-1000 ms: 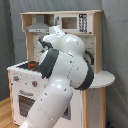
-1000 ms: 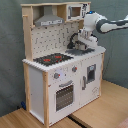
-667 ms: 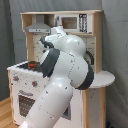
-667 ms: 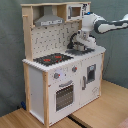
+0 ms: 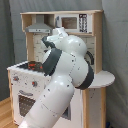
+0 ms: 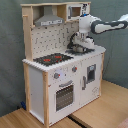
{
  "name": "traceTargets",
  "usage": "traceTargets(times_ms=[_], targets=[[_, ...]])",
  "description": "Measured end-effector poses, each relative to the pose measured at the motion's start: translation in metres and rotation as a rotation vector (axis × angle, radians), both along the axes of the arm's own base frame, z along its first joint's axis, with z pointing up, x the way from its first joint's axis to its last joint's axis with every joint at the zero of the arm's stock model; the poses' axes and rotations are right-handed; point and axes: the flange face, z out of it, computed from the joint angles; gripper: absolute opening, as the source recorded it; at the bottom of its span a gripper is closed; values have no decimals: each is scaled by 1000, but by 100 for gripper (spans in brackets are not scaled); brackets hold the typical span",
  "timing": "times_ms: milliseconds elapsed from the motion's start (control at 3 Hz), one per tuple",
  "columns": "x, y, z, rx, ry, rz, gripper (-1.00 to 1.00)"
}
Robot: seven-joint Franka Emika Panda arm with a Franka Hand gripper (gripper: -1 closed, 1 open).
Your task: Play with the kitchen
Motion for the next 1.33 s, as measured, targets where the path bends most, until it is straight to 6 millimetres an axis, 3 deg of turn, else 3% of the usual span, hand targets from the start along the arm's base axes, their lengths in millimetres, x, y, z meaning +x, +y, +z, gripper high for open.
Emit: traceTargets(times_ms=[333,1000,1333], targets=[[6,7,-16,-18,37,5,-100],[20,25,-26,-7,54,25,-100],[20,26,-25,-6,54,25,100]])
